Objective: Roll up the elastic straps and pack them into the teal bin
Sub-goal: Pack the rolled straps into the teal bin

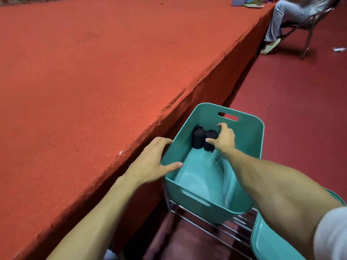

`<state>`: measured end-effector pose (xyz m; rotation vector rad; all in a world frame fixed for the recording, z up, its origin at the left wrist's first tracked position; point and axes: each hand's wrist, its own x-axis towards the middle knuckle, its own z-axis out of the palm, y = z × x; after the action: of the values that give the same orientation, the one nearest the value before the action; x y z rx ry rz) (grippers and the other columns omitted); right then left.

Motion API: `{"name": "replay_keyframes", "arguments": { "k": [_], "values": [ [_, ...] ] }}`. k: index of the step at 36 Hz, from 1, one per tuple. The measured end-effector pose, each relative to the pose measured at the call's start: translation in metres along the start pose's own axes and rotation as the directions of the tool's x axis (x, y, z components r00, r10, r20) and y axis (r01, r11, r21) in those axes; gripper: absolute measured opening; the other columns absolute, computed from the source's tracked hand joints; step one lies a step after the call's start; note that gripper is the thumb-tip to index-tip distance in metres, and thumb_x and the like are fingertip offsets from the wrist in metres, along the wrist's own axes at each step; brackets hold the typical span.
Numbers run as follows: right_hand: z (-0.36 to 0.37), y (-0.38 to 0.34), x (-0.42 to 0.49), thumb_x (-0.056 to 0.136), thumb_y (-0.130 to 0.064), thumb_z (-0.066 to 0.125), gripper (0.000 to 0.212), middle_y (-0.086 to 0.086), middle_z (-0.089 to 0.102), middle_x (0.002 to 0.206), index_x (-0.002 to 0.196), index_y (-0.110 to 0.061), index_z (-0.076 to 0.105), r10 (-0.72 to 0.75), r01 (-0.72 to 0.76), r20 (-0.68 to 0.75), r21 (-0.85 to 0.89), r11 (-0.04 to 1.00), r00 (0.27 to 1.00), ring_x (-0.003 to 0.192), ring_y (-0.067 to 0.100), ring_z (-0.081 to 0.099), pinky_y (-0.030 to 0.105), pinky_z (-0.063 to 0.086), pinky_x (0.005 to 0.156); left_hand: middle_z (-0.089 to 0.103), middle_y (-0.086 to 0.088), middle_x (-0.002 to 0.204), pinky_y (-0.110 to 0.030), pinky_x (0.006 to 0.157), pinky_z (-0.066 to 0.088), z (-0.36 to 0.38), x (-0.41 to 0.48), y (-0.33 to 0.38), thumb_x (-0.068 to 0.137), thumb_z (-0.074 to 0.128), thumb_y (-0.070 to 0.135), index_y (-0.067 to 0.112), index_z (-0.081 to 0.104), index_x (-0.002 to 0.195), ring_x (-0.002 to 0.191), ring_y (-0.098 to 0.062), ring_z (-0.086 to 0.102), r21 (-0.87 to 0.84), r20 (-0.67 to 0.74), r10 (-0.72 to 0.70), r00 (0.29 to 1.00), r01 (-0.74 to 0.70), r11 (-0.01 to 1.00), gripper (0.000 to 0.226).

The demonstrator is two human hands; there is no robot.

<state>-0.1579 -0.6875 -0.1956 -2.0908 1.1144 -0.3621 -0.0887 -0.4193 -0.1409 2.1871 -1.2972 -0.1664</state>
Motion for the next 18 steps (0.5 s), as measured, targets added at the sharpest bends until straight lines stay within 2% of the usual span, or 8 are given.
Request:
{"name": "replay_keyframes", "arguments": {
  "k": [4, 7, 10, 13, 18],
  "values": [
    [-0.018, -0.02, -0.008, 0.076, -0.033, 0.084, 0.072, 0.012, 0.056, 0.128, 0.136, -0.016, 0.048, -0.167, 0.172, 0.056, -0.103, 0.98, 0.984, 0.125, 0.031, 0.049, 0.041, 0.043, 0.1, 0.052, -0.002, 0.125, -0.03, 0.104, 0.042, -0.013, 0.003, 0.013, 0.082, 0.076, 0.043, 0.011, 0.052, 0.133, 0.117, -0.016, 0.051, 0.013, -0.056, -0.027, 0.998, 0.028, 1.0, 0.065],
    [-0.033, -0.044, -0.018, 0.073, -0.044, 0.084, 0.07, 0.009, 0.062, 0.126, 0.131, -0.018, 0.054, -0.307, 0.341, 0.175, -0.221, 0.914, 0.936, 0.122, 0.027, 0.055, 0.041, 0.047, 0.099, 0.055, -0.005, 0.122, -0.031, 0.102, 0.043, -0.03, 0.013, 0.03, 0.083, 0.076, 0.038, 0.009, 0.057, 0.128, 0.115, -0.02, 0.053, 0.045, -0.068, -0.03, 0.997, 0.033, 0.998, 0.057],
    [-0.05, -0.076, -0.031, 0.074, -0.047, 0.082, 0.068, 0.008, 0.063, 0.125, 0.129, -0.018, 0.057, -0.428, 0.513, 0.303, -0.312, 0.8, 0.851, 0.12, 0.026, 0.057, 0.041, 0.047, 0.099, 0.056, -0.008, 0.122, -0.028, 0.099, 0.04, -0.054, 0.018, 0.046, 0.085, 0.074, 0.038, 0.008, 0.058, 0.127, 0.114, -0.023, 0.053, 0.135, -0.068, -0.02, 0.997, 0.029, 0.99, 0.053],
    [-0.064, -0.113, -0.048, 0.076, -0.047, 0.08, 0.061, 0.007, 0.063, 0.122, 0.126, -0.018, 0.059, -0.532, 0.657, 0.391, -0.357, 0.664, 0.751, 0.119, 0.026, 0.056, 0.039, 0.046, 0.098, 0.054, -0.009, 0.123, -0.03, 0.097, 0.038, -0.085, 0.01, 0.053, 0.088, 0.07, 0.04, 0.01, 0.058, 0.128, 0.116, -0.025, 0.053, 0.244, -0.077, -0.05, 0.996, 0.067, 0.967, 0.051],
    [-0.059, -0.186, -0.091, 0.079, -0.046, 0.078, 0.056, 0.007, 0.063, 0.123, 0.124, -0.017, 0.06, -0.677, 0.825, 0.472, -0.3, 0.48, 0.565, 0.117, 0.026, 0.056, 0.036, 0.044, 0.096, 0.052, -0.01, 0.129, -0.034, 0.103, 0.039, -0.149, -0.045, 0.037, 0.09, 0.067, 0.041, 0.01, 0.054, 0.131, 0.12, -0.028, 0.052, 0.331, -0.146, -0.228, 0.963, 0.265, 0.906, 0.053]
  ]
}}
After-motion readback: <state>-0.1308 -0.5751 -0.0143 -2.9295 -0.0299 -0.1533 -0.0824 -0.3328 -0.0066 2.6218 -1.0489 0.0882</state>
